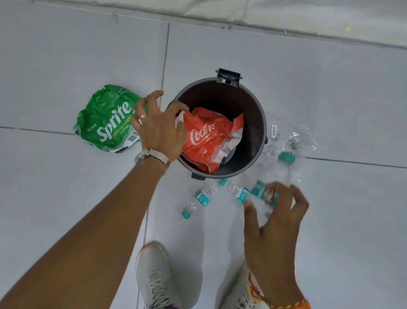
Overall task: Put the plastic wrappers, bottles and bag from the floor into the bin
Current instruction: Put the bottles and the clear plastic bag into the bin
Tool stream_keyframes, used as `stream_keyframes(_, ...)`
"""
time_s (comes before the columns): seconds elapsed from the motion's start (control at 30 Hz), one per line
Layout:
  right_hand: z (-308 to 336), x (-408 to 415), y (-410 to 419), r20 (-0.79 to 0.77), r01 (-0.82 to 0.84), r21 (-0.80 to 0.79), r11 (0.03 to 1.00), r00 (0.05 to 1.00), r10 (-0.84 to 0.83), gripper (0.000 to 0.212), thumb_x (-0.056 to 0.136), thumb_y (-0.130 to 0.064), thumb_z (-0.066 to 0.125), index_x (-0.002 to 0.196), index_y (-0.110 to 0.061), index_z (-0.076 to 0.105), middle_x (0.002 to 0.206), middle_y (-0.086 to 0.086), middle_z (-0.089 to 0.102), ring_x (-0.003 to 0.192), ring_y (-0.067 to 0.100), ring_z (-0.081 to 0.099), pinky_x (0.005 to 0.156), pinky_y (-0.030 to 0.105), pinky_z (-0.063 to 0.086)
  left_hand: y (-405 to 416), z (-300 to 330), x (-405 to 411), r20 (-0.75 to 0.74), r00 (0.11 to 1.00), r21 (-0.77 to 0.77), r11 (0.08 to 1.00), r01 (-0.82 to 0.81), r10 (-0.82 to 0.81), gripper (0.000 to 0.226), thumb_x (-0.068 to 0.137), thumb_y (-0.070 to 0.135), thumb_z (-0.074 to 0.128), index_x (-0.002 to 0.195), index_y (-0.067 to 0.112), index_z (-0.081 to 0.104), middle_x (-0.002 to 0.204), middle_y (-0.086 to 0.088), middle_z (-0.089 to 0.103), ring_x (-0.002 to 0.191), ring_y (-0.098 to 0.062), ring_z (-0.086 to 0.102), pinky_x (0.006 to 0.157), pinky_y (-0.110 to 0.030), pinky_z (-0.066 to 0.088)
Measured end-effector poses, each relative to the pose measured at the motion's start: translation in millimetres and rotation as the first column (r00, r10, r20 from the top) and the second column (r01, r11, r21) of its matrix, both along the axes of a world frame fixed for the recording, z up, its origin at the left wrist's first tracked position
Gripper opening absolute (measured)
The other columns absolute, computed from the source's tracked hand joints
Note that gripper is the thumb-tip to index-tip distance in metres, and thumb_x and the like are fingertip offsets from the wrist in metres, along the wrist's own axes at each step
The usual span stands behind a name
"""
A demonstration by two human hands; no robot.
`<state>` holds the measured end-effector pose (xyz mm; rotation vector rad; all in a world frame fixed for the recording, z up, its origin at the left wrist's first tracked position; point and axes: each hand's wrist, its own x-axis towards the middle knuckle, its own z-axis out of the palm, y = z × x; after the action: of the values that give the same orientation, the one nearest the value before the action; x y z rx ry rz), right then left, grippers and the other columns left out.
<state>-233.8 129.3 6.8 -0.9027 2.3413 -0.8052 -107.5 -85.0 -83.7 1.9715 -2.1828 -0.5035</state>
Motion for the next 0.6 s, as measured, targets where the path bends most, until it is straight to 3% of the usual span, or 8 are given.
stream_keyframes(0.1, 7, -1, -53, -0.017, -0.103, -0.141, 0.985, 0.995, 0.101, 0.039, 0.095, -0.021, 0.066, 0.13, -0.023, 0.049, 0.152, 0.004, 0.019, 0.114, 0.018, 0.059, 0.094, 0.007, 0.046, -7, -20, 8, -0.029, 0.998, 0.055, 0.997, 0.054, -0.052, 0.034, 0.088, 0.028, 0.055, 0.119, 0.041, 0.061, 0.147, 0.005, 0.043, 0.137, -0.03, 0.031, 0.101, -0.047, 0.028)
stream_keyframes(0.2, -18, -2, -93, -0.006, -0.161, -0.219, 0.963, 0.987, 0.163, 0.035, 0.094, -0.025, 0.063, 0.128, -0.025, 0.052, 0.149, 0.005, 0.027, 0.126, 0.025, 0.053, 0.095, 0.033, 0.057, -7, -28, 8, -0.12, 0.99, 0.04, 0.996, 0.084, -0.078, 0.038, 0.091, 0.023, 0.05, 0.125, 0.036, 0.057, 0.138, 0.012, 0.053, 0.133, -0.025, 0.034, 0.098, -0.043, 0.028)
stream_keyframes(0.3, -53, -17, -96, 0.0, 0.148, -0.399, 0.905, 0.987, -0.161, 0.007, 0.094, -0.017, 0.057, 0.098, -0.021, 0.062, 0.117, 0.006, 0.056, 0.106, 0.017, 0.06, 0.086, 0.044, 0.055, -4, -28, 6, -0.167, 0.984, 0.003, 0.998, 0.064, -0.062, 0.044, 0.088, 0.018, 0.047, 0.128, 0.034, 0.057, 0.134, 0.013, 0.058, 0.131, -0.024, 0.037, 0.096, -0.041, 0.028)
stream_keyframes(0.37, -90, -30, -75, 0.033, 0.377, -0.398, 0.836, 0.917, -0.398, 0.01, 0.094, -0.017, 0.053, 0.092, -0.013, 0.062, 0.099, 0.005, 0.062, 0.089, 0.014, 0.058, 0.081, 0.045, 0.052, -1, -30, 6, -0.166, 0.985, -0.012, 0.999, 0.035, -0.036, 0.048, 0.085, 0.016, 0.047, 0.128, 0.034, 0.058, 0.134, 0.012, 0.059, 0.131, -0.024, 0.038, 0.096, -0.041, 0.028)
stream_keyframes(0.43, -131, -38, -48, 0.041, 0.374, -0.223, 0.9, 0.926, -0.375, 0.012, 0.089, -0.02, 0.053, 0.093, -0.012, 0.062, 0.096, 0.004, 0.062, 0.087, 0.017, 0.058, 0.082, 0.047, 0.052, 0, -33, 5, -0.171, 0.985, -0.016, 1.0, 0.013, -0.015, 0.05, 0.083, 0.017, 0.046, 0.128, 0.036, 0.059, 0.135, 0.013, 0.059, 0.132, -0.024, 0.039, 0.097, -0.039, 0.027)
stream_keyframes(0.5, -171, -44, -22, -0.055, 0.043, 0.142, 0.989, 0.998, -0.036, 0.022, 0.085, -0.021, 0.061, 0.106, -0.015, 0.059, 0.11, 0.006, 0.059, 0.1, 0.026, 0.06, 0.089, 0.049, 0.053, 0, -36, 4, -0.191, 0.982, -0.006, 1.0, -0.002, 0.001, 0.051, 0.082, 0.019, 0.045, 0.127, 0.038, 0.059, 0.136, 0.016, 0.058, 0.133, -0.023, 0.039, 0.097, -0.038, 0.026)
stream_keyframes(0.53, -187, -45, -14, -0.074, -0.13, 0.348, 0.929, 0.984, 0.165, 0.034, 0.084, -0.021, 0.066, 0.116, -0.014, 0.056, 0.119, 0.008, 0.055, 0.109, 0.03, 0.057, 0.093, 0.049, 0.052, 0, -37, 4, -0.197, 0.98, 0.0, 1.0, -0.008, 0.007, 0.051, 0.082, 0.019, 0.044, 0.127, 0.039, 0.058, 0.136, 0.018, 0.058, 0.133, -0.022, 0.038, 0.097, -0.038, 0.025)
stream_keyframes(0.6, -208, -45, -10, -0.082, -0.278, 0.615, 0.737, 0.908, 0.411, 0.052, 0.084, -0.021, 0.072, 0.129, -0.011, 0.047, 0.13, 0.012, 0.048, 0.12, 0.035, 0.05, 0.096, 0.047, 0.05, -1, -38, 4, -0.197, 0.98, 0.01, 1.0, -0.017, 0.019, 0.051, 0.082, 0.02, 0.044, 0.127, 0.04, 0.058, 0.135, 0.02, 0.058, 0.133, -0.021, 0.038, 0.096, -0.037, 0.025)
